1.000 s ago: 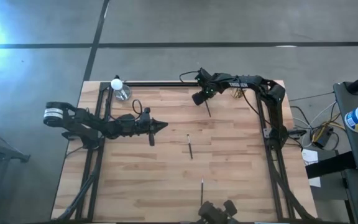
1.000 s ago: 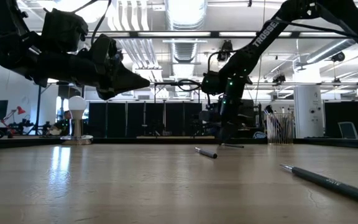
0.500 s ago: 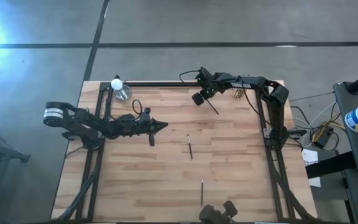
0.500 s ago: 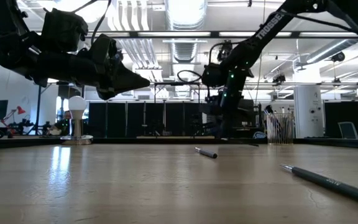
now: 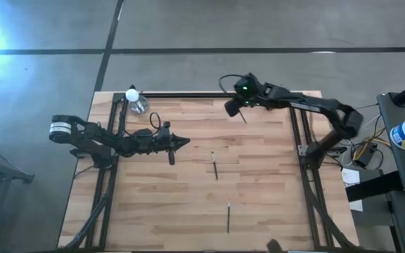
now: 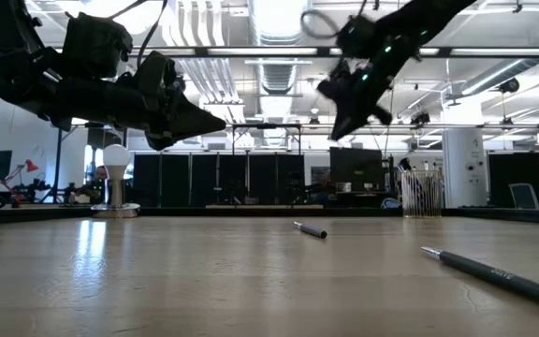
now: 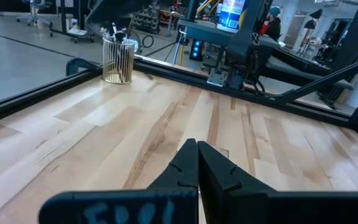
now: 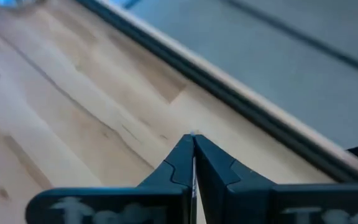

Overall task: Sort items
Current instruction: Put the black eyeshadow brush into the gold holder

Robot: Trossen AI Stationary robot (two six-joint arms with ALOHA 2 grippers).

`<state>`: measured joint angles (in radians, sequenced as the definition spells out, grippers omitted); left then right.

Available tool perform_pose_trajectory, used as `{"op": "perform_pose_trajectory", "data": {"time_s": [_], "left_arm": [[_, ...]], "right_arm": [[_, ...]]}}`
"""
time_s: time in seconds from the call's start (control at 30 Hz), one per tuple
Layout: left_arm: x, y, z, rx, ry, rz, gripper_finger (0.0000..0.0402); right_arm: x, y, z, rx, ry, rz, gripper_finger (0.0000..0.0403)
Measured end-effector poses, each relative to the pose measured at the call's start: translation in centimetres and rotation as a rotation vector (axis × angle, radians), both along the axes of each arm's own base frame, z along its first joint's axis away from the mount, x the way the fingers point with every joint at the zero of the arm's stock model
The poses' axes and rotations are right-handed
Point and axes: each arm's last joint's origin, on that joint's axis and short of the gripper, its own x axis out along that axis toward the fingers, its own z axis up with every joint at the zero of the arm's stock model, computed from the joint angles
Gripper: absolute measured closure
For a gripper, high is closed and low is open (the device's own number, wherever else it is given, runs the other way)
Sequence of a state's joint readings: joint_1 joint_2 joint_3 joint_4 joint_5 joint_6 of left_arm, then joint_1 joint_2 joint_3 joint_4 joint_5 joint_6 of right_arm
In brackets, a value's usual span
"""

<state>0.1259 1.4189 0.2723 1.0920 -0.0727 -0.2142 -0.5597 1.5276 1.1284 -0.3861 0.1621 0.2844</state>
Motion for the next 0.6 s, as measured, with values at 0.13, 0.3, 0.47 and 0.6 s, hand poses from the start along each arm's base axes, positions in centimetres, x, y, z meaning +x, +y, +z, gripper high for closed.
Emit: {"op": "perform_pose_trajectory", "data": {"time_s": [0.13, 0.3, 0.47, 0.6], "left_arm": [[0.0, 0.0, 0.0, 0.000, 0.000, 0.000, 0.0402], [0.0, 0.0, 0.0, 0.000, 0.000, 0.000, 0.0402], [0.0, 0.0, 0.0, 0.000, -0.001, 0.001, 0.0402], [0.0, 0.0, 0.0, 0.001, 0.000, 0.005, 0.0402]], "right_arm": [[-3.0, 2.2, 2.2, -0.138, -0.094, -0.059, 0.0395], [-7.1, 4.2, 3.5, -0.350, -0.187, -0.213, 0.0395], [-10.0, 4.6, 2.6, -0.560, -0.220, -0.367, 0.0395], [-11.6, 3.5, 1.0, -0.666, -0.248, -0.458, 0.0395]]}}
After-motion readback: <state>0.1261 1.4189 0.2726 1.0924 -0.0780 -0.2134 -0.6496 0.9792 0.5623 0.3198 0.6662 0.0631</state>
